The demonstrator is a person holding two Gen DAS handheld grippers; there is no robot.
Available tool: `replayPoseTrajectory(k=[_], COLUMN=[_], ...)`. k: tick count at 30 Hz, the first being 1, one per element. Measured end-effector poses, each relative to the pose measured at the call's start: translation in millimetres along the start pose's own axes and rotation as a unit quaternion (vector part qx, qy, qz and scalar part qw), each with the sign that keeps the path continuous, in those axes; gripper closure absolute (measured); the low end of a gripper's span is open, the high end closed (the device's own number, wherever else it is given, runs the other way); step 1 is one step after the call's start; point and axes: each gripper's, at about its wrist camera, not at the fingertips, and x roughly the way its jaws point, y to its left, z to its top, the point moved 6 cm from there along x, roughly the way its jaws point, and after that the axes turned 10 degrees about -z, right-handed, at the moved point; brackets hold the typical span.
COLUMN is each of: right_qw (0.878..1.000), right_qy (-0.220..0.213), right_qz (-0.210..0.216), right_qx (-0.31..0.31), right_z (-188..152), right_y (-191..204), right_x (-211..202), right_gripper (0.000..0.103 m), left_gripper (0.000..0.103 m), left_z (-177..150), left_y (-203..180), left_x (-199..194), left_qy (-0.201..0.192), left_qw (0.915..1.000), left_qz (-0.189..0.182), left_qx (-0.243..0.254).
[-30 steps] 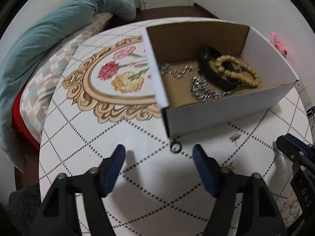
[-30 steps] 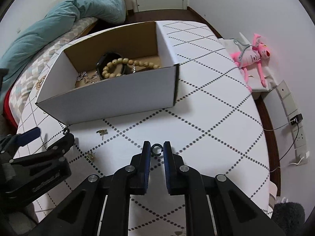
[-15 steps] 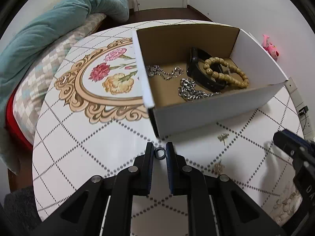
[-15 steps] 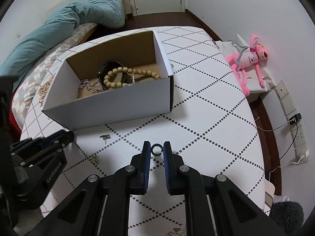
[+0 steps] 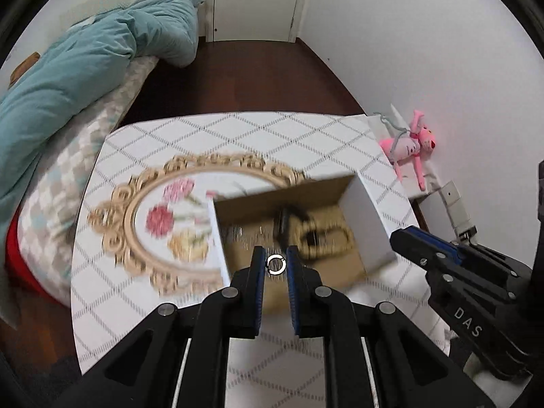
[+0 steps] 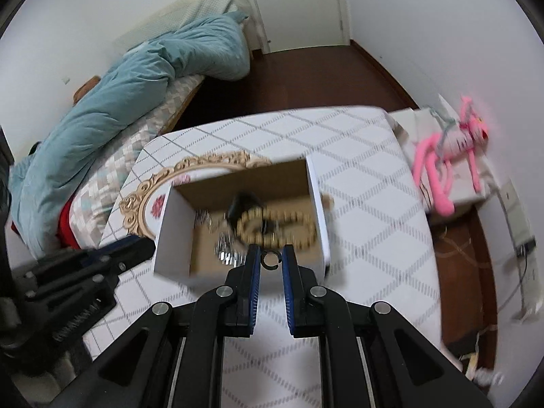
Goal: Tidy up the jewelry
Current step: 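Carry both black rings into the white box and open both tools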
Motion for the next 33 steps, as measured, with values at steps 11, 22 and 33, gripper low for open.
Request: replayPoseTrajectory(k=[11, 22, 33], right_qw=[0.996, 0.996, 0.991], right_qy=[0.079, 0.061, 0.047], right_qz=[-0.017, -0.051, -0.115], right_qx=[-0.042, -0.036, -0.057], right_z=[56.7, 56.5, 24.4], right_y=[3.4, -10.4, -17.2], right_x=[69.2, 60.8, 50.2], right_gripper=[0.089, 0.075, 0.025], left_gripper=[0.089, 0.036, 0.000], left_z=[29.1, 31.4, 7.4], left_y=[33.2, 45.6, 55.2], left_x=[42.8, 25.0, 8.5], left_qy=[0.070, 0.035, 0.001], left_qw=[0.9966, 0.9956, 0.9916], left_qz=[0.024, 0.076, 0.126], left_qx=[-0.037, -0.042, -0.032])
